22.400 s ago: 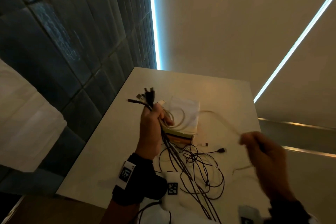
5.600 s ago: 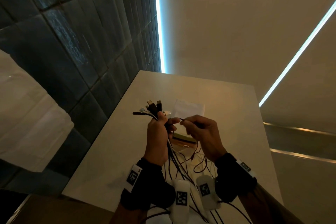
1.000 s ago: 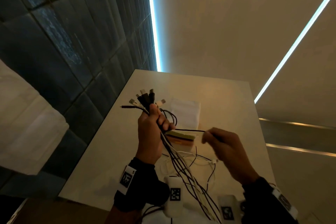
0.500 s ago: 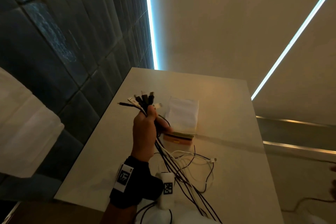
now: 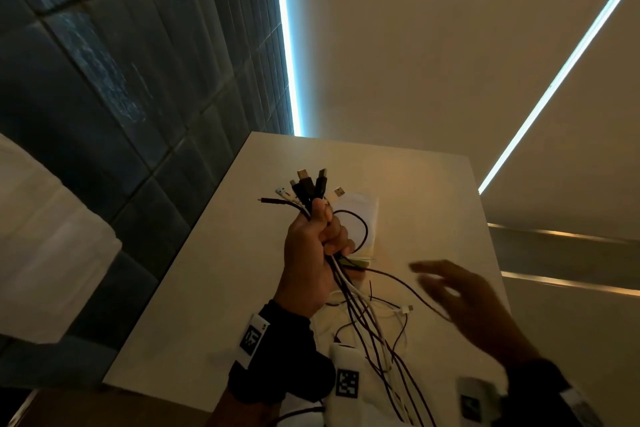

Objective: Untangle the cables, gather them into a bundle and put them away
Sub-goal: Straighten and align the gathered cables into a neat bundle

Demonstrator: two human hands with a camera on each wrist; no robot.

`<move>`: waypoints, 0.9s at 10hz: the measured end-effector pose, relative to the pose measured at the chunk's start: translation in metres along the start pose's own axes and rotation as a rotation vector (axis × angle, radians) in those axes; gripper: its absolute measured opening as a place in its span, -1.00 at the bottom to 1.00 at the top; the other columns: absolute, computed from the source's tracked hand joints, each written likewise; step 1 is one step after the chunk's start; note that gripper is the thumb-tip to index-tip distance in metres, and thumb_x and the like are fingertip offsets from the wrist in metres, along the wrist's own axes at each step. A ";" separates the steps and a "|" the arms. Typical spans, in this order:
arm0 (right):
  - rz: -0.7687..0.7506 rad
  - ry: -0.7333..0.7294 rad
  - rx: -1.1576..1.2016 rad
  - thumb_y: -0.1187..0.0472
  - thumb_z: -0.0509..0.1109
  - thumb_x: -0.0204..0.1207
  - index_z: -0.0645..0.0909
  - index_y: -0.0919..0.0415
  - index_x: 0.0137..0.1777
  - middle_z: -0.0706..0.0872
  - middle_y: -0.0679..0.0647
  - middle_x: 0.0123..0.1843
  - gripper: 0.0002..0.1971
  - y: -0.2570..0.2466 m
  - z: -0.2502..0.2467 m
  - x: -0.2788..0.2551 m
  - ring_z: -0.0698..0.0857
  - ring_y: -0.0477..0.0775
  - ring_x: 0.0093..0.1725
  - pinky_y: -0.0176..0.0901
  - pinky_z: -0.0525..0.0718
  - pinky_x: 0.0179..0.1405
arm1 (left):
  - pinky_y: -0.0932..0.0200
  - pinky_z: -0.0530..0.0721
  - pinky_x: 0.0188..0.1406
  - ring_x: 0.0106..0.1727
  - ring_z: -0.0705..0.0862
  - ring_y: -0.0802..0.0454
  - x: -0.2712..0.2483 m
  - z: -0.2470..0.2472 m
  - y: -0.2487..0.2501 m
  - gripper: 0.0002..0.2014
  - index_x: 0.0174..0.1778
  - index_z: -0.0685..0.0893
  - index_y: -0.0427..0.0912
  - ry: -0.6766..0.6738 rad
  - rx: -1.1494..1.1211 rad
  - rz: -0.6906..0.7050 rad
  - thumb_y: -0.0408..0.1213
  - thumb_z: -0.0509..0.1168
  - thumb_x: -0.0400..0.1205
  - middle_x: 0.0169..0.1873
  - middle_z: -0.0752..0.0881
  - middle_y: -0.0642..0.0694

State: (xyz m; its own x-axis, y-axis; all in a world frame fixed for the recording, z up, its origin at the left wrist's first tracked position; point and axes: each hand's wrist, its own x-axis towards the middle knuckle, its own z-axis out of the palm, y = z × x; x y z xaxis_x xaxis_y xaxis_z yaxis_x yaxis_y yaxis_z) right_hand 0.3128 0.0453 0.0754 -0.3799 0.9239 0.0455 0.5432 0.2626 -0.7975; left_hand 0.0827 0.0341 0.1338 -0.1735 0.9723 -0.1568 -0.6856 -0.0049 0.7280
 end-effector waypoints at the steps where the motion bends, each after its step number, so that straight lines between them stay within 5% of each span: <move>1: -0.161 -0.122 0.164 -0.08 0.29 0.60 0.68 -0.06 0.24 0.72 -0.28 0.16 -0.71 -0.051 0.032 0.018 0.70 -0.25 0.14 -0.43 0.66 0.03 | 0.21 0.31 -0.57 -0.57 0.16 0.11 -0.003 0.003 0.002 -0.68 -0.31 0.38 -0.15 0.023 0.055 0.014 -0.18 0.04 0.77 -0.56 0.19 0.02; 2: -0.249 -0.036 0.203 0.10 0.40 0.57 0.79 0.06 0.03 0.80 -0.10 -0.13 -0.85 -0.066 0.046 0.027 0.75 -0.07 -0.14 -0.16 0.71 -0.13 | 0.21 0.35 -0.56 -0.57 0.19 0.11 -0.004 0.003 0.006 -0.68 -0.30 0.39 -0.16 0.059 0.089 0.020 -0.18 0.04 0.78 -0.55 0.20 0.00; 3: -0.259 0.066 0.182 0.14 0.42 0.55 0.76 0.10 -0.16 0.76 -0.12 -0.29 -0.88 -0.063 0.037 0.023 0.70 -0.11 -0.28 -0.20 0.67 -0.25 | 0.13 0.55 -0.42 -0.55 0.41 0.04 -0.004 -0.004 0.009 -0.67 -0.29 0.42 -0.18 0.047 0.076 -0.049 -0.16 0.04 0.78 -0.57 0.37 -0.04; 4: -0.226 0.212 0.097 0.30 0.40 0.57 0.72 0.03 -0.22 0.74 -0.12 -0.32 -0.81 -0.047 0.016 0.017 0.69 -0.10 -0.26 -0.39 0.59 -0.29 | -0.03 0.74 -0.18 -0.26 0.76 -0.23 -0.005 -0.012 0.011 -0.64 -0.23 0.54 -0.18 -0.013 0.167 -0.093 -0.16 -0.03 0.80 -0.35 0.75 -0.27; 5: -0.029 0.447 0.147 0.39 0.38 0.56 0.70 -0.06 -0.32 0.77 -0.20 -0.25 -0.66 -0.014 -0.024 0.011 0.69 -0.20 -0.26 -0.46 0.54 -0.23 | -0.01 0.79 -0.24 -0.18 0.81 -0.29 -0.001 -0.024 0.019 -0.70 -0.14 0.48 -0.20 0.021 0.130 -0.100 -0.17 -0.04 0.80 -0.20 0.80 -0.39; 6: 0.162 0.598 0.082 0.31 0.39 0.57 0.72 -0.05 -0.31 0.73 -0.49 -0.30 -0.71 0.025 -0.061 -0.006 0.65 -0.43 -0.26 -0.65 0.47 -0.26 | -0.08 0.80 -0.18 -0.12 0.81 -0.33 0.002 -0.036 0.026 -0.68 -0.19 0.45 -0.19 0.045 0.117 -0.102 -0.12 -0.04 0.79 -0.14 0.80 -0.41; 7: 0.342 0.663 -0.022 -0.18 0.34 0.54 0.70 -0.15 -0.15 0.75 -0.23 -0.30 -0.80 0.064 -0.093 -0.035 0.69 -0.06 -0.28 -0.25 0.63 -0.33 | -0.08 0.81 -0.25 -0.20 0.82 -0.31 0.001 -0.040 0.029 -0.67 -0.20 0.44 -0.18 0.063 0.158 -0.096 -0.14 -0.05 0.80 -0.19 0.81 -0.40; 8: 0.565 0.553 -0.124 -0.45 0.21 0.47 0.64 -0.06 0.13 0.75 0.13 -0.11 -0.47 0.194 -0.143 -0.076 0.68 0.09 -0.26 0.02 0.67 -0.11 | 0.03 0.75 -0.42 -0.44 0.76 -0.15 0.000 -0.044 0.033 -0.71 -0.16 0.47 -0.20 0.117 0.107 -0.038 -0.19 -0.02 0.80 -0.44 0.77 -0.22; 9: 0.576 0.406 -0.277 -0.76 0.09 0.05 0.70 -0.31 0.00 0.80 0.03 -0.14 -0.25 0.283 -0.153 -0.107 0.74 0.19 -0.16 0.21 0.71 -0.07 | 0.19 0.53 -0.59 -0.67 0.39 0.09 0.001 -0.041 0.032 -0.72 -0.26 0.43 -0.18 0.068 0.063 -0.016 -0.13 0.07 0.73 -0.64 0.41 0.00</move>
State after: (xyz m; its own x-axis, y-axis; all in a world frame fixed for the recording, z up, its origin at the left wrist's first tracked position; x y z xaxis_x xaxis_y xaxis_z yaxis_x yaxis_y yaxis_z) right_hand 0.6216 0.0635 -0.0631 0.2979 0.9519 -0.0720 0.7608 -0.2822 -0.5844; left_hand 0.0315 0.0251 0.1296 -0.2120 0.9539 -0.2124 -0.6434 0.0273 0.7650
